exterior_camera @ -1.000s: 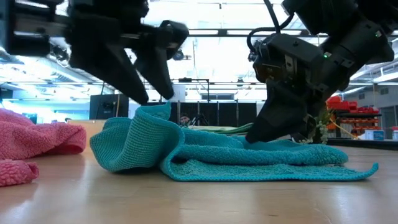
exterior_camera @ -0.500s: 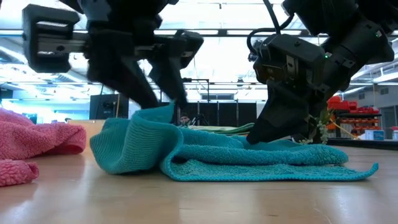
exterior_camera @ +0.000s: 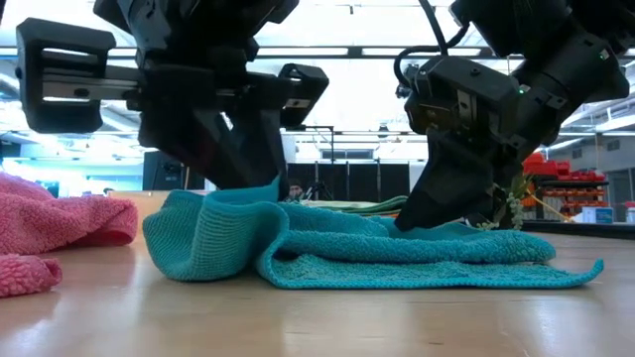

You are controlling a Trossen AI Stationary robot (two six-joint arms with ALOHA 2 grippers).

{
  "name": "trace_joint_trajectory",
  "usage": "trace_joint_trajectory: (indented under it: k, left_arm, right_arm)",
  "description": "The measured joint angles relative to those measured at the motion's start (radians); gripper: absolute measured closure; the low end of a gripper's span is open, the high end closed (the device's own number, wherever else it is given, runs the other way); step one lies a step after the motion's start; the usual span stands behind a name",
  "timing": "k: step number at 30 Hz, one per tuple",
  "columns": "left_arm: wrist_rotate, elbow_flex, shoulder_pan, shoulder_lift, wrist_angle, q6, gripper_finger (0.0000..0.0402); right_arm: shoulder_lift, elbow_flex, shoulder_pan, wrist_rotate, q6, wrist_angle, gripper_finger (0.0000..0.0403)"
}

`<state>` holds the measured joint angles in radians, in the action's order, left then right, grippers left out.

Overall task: Fold microfiber towels
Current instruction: Fold the blue towel

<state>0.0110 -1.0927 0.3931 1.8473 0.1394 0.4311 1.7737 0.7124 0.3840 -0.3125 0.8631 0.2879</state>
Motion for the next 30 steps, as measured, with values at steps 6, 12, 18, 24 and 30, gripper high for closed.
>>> trace_joint_trajectory:
  k: [6, 12, 18, 24, 30]
  left_arm:
    - [0.001, 0.000, 0.003, -0.003, -0.002, -0.001, 0.0361]
    - [0.002, -0.051, 0.022, -0.004, 0.027, -0.055, 0.0393]
    - [0.004, -0.200, 0.061, -0.036, 0.314, -0.124, 0.0397]
    - [0.086, -0.294, 0.116, -0.060, 0.607, -0.349, 0.0398]
    - [0.102, -0.243, 0.184, -0.057, 0.571, -0.457, 0.0399]
  right_arm:
    - [0.000, 0.000, 0.000, 0.000, 0.000, -0.002, 0.0364]
    - [-0.003, 0.000, -0.001, 0.000, -0.016, -0.009, 0.0364]
    - [-0.089, -0.001, -0.017, 0.004, -0.037, -0.099, 0.0362]
    - [-0.254, -0.001, -0.041, -0.044, 0.026, -0.397, 0.0339]
    - [-0.251, -0.002, -0.087, -0.014, -0.019, -0.290, 0.0272]
